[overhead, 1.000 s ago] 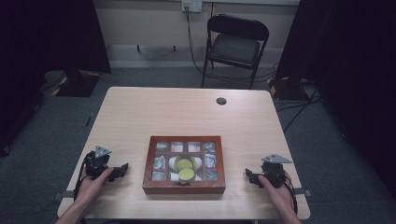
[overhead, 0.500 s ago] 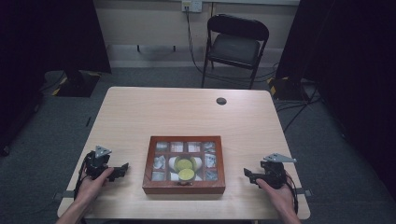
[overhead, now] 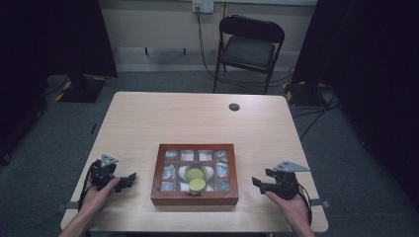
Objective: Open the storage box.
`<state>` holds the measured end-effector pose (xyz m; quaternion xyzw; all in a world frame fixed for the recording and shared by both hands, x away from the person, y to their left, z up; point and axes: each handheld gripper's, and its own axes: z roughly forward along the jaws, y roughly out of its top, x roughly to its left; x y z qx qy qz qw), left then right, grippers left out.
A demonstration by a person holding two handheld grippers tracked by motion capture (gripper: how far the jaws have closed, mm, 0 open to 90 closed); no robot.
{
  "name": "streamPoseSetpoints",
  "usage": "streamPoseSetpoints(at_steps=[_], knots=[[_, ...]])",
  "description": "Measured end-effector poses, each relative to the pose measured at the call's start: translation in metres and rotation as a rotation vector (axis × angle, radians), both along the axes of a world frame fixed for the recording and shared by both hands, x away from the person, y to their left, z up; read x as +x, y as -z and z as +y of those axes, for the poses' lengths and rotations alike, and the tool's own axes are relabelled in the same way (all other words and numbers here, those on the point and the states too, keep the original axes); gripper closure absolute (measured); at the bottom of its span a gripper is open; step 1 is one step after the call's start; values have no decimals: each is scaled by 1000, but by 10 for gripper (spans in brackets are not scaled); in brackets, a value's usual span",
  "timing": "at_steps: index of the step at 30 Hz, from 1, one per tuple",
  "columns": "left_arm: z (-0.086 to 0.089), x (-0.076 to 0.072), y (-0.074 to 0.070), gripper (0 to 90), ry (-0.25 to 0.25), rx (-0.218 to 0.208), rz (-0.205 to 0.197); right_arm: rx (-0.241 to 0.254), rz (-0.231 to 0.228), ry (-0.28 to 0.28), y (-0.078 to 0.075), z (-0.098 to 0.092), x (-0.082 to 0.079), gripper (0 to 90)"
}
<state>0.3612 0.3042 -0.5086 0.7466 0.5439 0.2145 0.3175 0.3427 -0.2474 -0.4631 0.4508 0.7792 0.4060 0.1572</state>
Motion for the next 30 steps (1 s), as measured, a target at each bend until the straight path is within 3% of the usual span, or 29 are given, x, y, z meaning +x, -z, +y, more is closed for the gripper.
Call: streamPoseSetpoints(at_steps=[6, 9, 24, 25, 30], knots=[[0, 0, 0, 0, 0, 1, 0, 5, -31, -41, -8, 6, -3, 342], [0, 0, 0, 0, 0, 1, 0, 35, -44, -80, -14, 13, -4, 341], [-2, 0, 0, 0, -3, 2, -1, 68, -48, -206, -30, 36, -6, 446], [-2, 0, 0, 0, -3, 2, -1, 64, -57, -244, -33, 41, -6, 478], [-2, 0, 0, 0, -3, 2, -1, 71, -39, -286, -43, 57, -1, 467]])
